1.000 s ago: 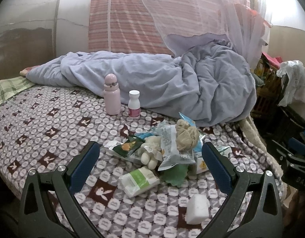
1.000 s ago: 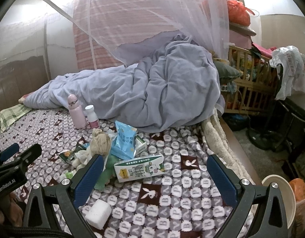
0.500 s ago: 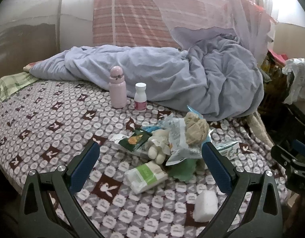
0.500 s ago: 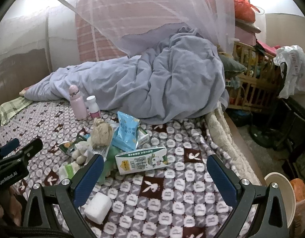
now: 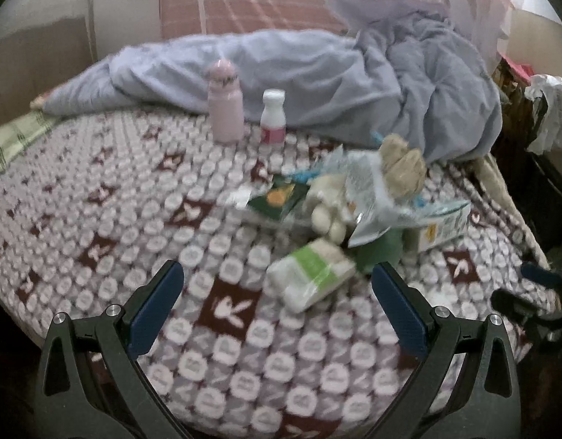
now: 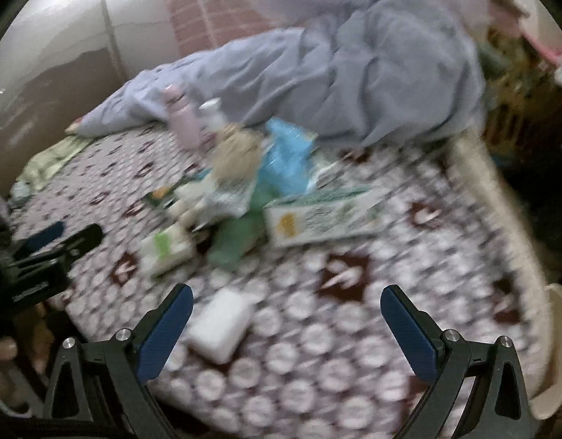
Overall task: Collect trash
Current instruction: 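Grasp the white sponge with the right gripper, then carry the sponge with the right gripper while the left gripper grasps the white tissue pack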
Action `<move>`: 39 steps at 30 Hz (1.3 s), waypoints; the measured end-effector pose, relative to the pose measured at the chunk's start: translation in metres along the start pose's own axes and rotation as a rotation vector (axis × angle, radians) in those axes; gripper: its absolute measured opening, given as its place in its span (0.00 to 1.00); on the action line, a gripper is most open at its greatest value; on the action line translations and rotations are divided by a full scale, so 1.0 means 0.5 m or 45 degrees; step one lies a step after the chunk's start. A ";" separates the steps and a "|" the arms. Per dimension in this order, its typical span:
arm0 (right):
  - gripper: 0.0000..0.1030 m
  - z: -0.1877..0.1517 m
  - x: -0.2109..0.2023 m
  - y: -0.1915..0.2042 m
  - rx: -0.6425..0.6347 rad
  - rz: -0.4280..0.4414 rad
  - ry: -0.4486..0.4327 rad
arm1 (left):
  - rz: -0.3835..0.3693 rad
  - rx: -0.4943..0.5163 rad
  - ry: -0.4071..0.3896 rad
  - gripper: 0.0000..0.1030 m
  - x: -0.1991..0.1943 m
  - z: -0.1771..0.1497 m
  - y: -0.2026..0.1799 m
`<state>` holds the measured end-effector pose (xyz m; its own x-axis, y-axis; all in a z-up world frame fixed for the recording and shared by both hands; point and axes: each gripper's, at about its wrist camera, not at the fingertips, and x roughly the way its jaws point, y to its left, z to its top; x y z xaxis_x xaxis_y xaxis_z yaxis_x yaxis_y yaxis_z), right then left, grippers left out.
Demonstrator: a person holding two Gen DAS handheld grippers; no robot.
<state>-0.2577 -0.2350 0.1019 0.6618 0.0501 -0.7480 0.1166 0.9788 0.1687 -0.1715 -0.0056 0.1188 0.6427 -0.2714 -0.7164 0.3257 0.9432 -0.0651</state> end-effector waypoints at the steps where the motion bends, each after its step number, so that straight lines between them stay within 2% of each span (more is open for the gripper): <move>1: 0.96 -0.004 0.011 0.007 0.000 0.029 0.029 | -0.008 -0.005 0.029 0.99 0.009 -0.005 0.010; 2: 0.91 -0.010 0.026 0.015 -0.005 0.060 0.066 | -0.007 -0.002 0.041 0.99 0.015 -0.008 0.013; 6: 0.79 -0.028 0.088 0.043 -0.003 0.147 0.178 | -0.017 0.052 0.104 0.99 0.045 -0.015 0.011; 7: 0.71 -0.033 0.104 0.046 0.010 0.172 0.201 | -0.035 0.066 0.122 0.99 0.056 -0.015 0.006; 8: 0.59 -0.036 0.116 0.048 0.019 0.187 0.221 | -0.046 0.080 0.135 0.99 0.065 -0.015 0.001; 10: 0.43 -0.045 0.142 0.050 0.043 0.226 0.278 | -0.057 0.130 0.159 0.99 0.089 -0.013 -0.013; 14: 0.32 -0.051 0.146 0.042 0.061 0.251 0.267 | -0.064 0.219 0.215 0.99 0.142 -0.007 -0.035; 16: 0.31 -0.043 0.130 0.032 0.064 0.257 0.234 | -0.093 0.225 0.254 0.99 0.171 -0.001 -0.039; 17: 0.31 -0.039 0.123 0.027 0.060 0.249 0.219 | -0.117 0.226 0.269 0.92 0.182 0.001 -0.042; 18: 0.31 -0.034 0.115 0.021 0.055 0.235 0.205 | -0.137 0.231 0.285 0.79 0.191 0.001 -0.044; 19: 0.31 -0.030 0.109 0.015 0.053 0.224 0.195 | -0.146 0.239 0.314 0.70 0.203 0.001 -0.049; 20: 0.31 -0.025 0.103 0.009 0.055 0.217 0.185 | -0.153 0.243 0.341 0.56 0.212 -0.002 -0.052; 23: 0.31 -0.015 0.086 -0.011 0.059 0.207 0.159 | -0.173 0.236 0.363 0.40 0.215 -0.008 -0.055; 26: 0.31 -0.009 0.068 -0.032 0.065 0.191 0.139 | -0.227 0.194 0.357 0.10 0.184 -0.003 -0.052; 29: 0.31 -0.002 0.043 -0.062 0.086 0.169 0.103 | -0.287 0.183 0.357 0.10 0.154 0.001 -0.064; 34: 0.31 -0.006 0.006 -0.111 0.140 0.157 0.060 | -0.325 0.181 0.379 0.09 0.136 -0.008 -0.085; 39: 0.31 -0.015 -0.028 -0.149 0.163 0.127 0.022 | -0.382 0.165 0.354 0.07 0.089 -0.015 -0.109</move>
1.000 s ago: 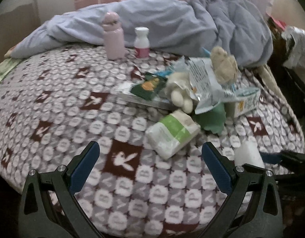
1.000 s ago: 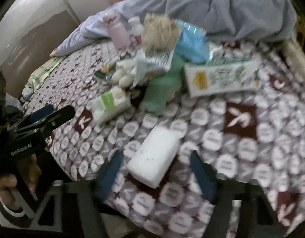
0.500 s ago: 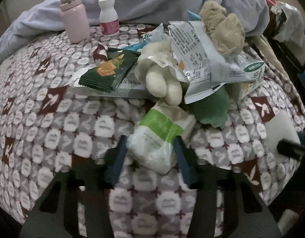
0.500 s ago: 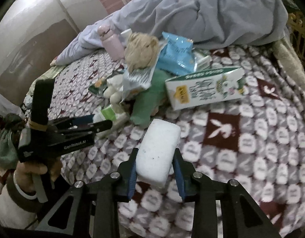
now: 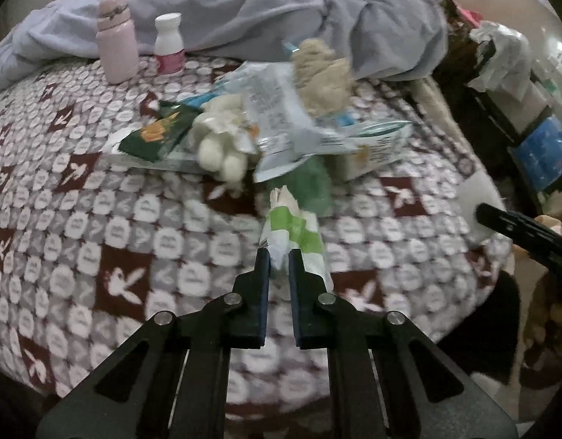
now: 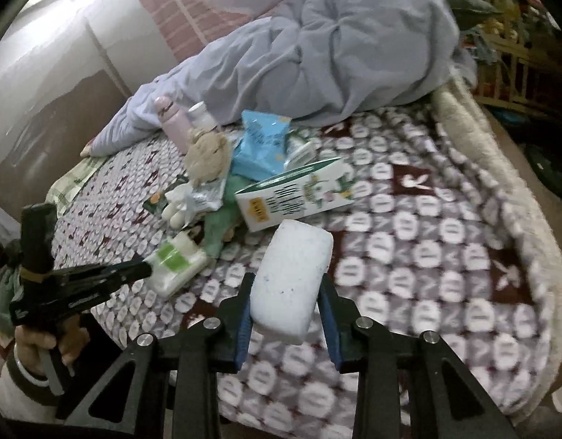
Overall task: Collect trash
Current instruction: 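Carry the sponge with the right gripper while the left gripper grasps the white tissue pack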
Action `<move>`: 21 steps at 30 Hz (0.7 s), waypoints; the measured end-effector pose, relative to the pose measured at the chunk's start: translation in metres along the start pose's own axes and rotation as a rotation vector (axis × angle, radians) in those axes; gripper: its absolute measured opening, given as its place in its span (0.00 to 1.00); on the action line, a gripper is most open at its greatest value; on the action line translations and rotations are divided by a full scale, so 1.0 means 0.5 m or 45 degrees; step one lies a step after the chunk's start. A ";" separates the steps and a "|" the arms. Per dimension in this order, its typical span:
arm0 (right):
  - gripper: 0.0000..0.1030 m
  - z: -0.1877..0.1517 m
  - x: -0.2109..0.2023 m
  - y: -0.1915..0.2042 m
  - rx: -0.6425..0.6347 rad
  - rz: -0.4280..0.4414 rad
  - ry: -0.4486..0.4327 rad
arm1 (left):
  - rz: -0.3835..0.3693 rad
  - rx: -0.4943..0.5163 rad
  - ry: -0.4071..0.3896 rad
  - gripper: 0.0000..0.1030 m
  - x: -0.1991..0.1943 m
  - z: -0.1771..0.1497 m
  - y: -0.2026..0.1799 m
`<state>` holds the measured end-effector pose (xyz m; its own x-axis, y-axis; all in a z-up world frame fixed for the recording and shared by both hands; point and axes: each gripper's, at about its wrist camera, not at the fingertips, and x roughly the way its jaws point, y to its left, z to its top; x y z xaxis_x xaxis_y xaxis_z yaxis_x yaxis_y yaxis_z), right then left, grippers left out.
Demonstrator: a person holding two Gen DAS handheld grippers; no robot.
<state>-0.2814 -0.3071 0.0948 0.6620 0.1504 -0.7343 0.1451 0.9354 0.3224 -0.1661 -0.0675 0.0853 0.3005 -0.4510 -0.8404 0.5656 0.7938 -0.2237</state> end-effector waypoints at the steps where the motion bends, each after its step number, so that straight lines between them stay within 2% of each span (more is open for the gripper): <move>1: 0.31 -0.001 -0.006 -0.010 0.014 -0.006 -0.008 | -0.027 0.000 -0.011 0.07 -0.011 0.000 -0.011; 5: 0.31 -0.002 -0.035 -0.045 0.052 -0.027 -0.051 | -0.082 0.044 -0.061 0.07 -0.046 0.015 -0.064; 10: 0.31 -0.006 -0.095 -0.106 0.083 -0.122 -0.109 | -0.188 0.145 -0.095 0.07 -0.054 0.054 -0.171; 14: 0.31 -0.014 -0.145 -0.182 0.155 -0.219 -0.153 | -0.278 0.234 -0.084 0.07 -0.025 0.085 -0.277; 21: 0.31 -0.044 -0.229 -0.364 0.322 -0.434 -0.189 | -0.430 0.360 -0.040 0.07 0.058 0.140 -0.484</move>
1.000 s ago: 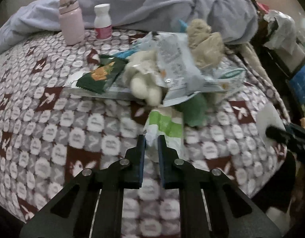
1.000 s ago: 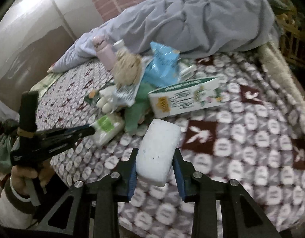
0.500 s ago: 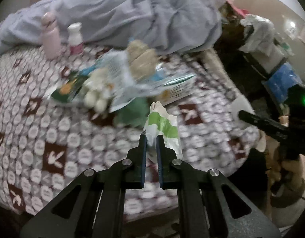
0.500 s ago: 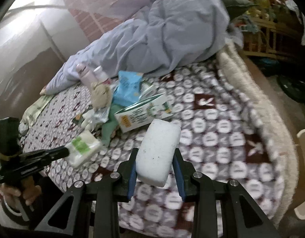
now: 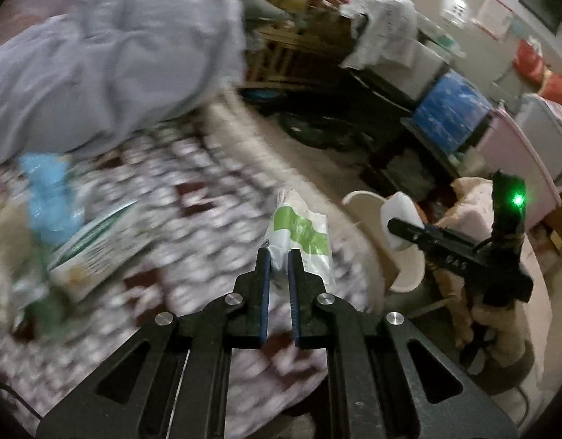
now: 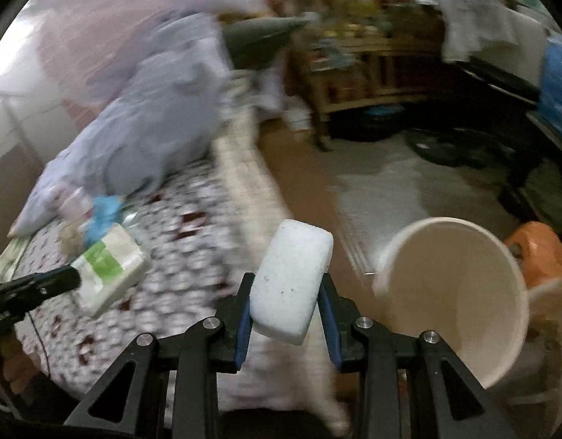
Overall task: Collect trash
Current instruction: 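Open both grippers over the cream bucket to drop sponge and tissue pack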
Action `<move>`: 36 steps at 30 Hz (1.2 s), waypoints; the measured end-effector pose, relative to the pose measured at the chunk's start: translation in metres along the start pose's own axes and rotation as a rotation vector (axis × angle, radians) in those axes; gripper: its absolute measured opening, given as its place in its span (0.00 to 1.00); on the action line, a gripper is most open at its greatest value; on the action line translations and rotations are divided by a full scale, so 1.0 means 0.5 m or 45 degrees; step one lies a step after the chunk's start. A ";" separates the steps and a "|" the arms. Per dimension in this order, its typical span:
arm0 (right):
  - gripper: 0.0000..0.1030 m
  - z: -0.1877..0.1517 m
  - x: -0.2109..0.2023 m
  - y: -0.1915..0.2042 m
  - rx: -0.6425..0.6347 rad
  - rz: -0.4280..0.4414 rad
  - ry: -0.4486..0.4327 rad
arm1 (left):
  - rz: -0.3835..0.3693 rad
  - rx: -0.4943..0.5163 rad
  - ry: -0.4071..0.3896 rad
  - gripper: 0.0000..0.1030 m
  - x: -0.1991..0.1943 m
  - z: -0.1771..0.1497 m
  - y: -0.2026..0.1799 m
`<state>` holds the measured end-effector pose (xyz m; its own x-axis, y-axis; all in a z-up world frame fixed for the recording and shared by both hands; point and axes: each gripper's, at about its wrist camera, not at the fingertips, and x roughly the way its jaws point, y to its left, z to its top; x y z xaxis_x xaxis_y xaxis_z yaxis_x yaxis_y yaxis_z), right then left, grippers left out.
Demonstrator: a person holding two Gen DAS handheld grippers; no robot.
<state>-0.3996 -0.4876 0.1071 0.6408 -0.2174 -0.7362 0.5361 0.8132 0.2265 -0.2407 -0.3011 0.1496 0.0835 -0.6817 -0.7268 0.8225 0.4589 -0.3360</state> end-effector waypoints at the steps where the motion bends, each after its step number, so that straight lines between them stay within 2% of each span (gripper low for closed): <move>1: 0.31 0.001 -0.001 -0.033 0.028 -0.039 0.000 | -0.026 0.019 0.007 0.07 0.024 0.015 -0.024; 6: 0.31 -0.001 0.002 -0.168 0.156 -0.139 0.016 | -0.116 0.091 0.077 0.07 0.144 0.063 -0.126; 13: 0.32 -0.020 0.033 -0.311 0.291 -0.230 0.092 | -0.178 0.133 0.170 0.07 0.287 0.083 -0.225; 16: 0.47 -0.028 0.035 -0.338 0.317 -0.230 0.077 | -0.213 0.108 0.188 0.09 0.327 0.086 -0.245; 18: 0.56 -0.034 0.028 -0.352 0.343 -0.232 0.050 | -0.227 0.095 0.208 0.16 0.344 0.087 -0.255; 19: 0.67 -0.036 0.026 -0.358 0.360 -0.230 0.042 | -0.226 0.096 0.214 0.20 0.349 0.086 -0.257; 21: 0.69 -0.035 0.028 -0.361 0.385 -0.215 0.033 | -0.216 0.108 0.208 0.39 0.349 0.082 -0.263; 23: 0.69 -0.040 0.029 -0.364 0.404 -0.210 0.038 | -0.212 0.104 0.201 0.40 0.346 0.079 -0.263; 27: 0.69 -0.045 0.030 -0.346 0.399 -0.195 0.052 | -0.170 0.068 0.182 0.40 0.319 0.074 -0.241; 36: 0.69 -0.035 0.024 -0.219 0.241 -0.170 0.017 | 0.140 0.038 0.043 0.40 0.219 0.041 -0.146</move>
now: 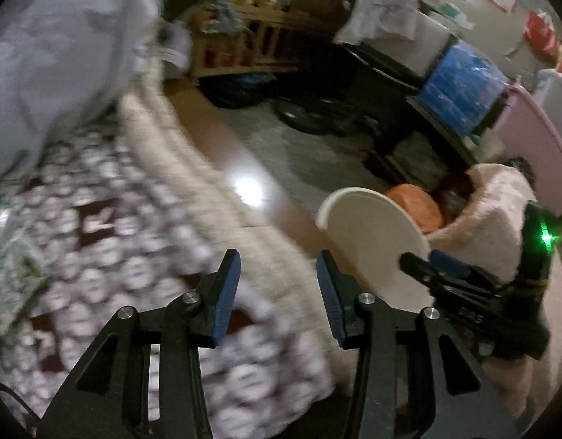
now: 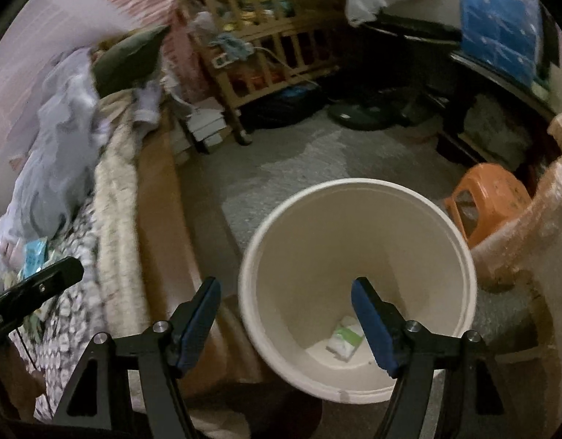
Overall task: Collect trash
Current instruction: 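Open both grippers over the cream bucket to drop sponge and tissue pack, then return both tools to the trash pile on the bed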
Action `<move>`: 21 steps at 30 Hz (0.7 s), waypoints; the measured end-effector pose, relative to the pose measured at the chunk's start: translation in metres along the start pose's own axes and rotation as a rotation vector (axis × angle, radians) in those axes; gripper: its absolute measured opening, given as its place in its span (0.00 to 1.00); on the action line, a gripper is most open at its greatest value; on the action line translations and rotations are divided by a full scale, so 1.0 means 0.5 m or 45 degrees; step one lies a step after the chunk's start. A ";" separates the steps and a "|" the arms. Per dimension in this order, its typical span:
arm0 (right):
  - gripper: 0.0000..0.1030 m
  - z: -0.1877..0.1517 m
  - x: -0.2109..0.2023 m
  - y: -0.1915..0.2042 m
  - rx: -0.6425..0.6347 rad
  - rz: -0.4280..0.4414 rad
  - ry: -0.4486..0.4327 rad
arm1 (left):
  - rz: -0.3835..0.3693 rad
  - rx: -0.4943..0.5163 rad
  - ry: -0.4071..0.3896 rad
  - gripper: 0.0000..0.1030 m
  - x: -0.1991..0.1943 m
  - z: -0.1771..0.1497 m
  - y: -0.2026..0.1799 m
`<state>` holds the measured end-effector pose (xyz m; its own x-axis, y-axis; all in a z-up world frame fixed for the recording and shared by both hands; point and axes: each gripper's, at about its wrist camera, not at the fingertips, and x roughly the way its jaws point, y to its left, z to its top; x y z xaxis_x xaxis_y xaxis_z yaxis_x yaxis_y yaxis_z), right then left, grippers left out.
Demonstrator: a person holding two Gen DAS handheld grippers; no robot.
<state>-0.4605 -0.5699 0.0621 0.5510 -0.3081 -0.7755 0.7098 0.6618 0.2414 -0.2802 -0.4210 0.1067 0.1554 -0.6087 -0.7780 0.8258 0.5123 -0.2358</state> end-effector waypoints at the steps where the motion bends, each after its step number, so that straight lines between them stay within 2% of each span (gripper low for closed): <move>1: 0.69 -0.001 -0.001 0.014 -0.014 0.005 -0.004 | 0.033 -0.003 -0.014 0.40 -0.008 -0.006 0.012; 12: 0.69 -0.018 -0.023 0.202 -0.199 0.104 -0.032 | 0.239 -0.089 -0.127 0.40 -0.113 -0.063 0.141; 21: 0.70 -0.050 -0.010 0.362 -0.354 0.219 0.020 | 0.377 -0.205 -0.172 0.40 -0.200 -0.123 0.265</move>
<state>-0.3458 -0.4312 0.0951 0.6444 -0.1664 -0.7463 0.4587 0.8651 0.2032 -0.2195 -0.2550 0.1173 0.4545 -0.4885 -0.7449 0.6400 0.7607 -0.1083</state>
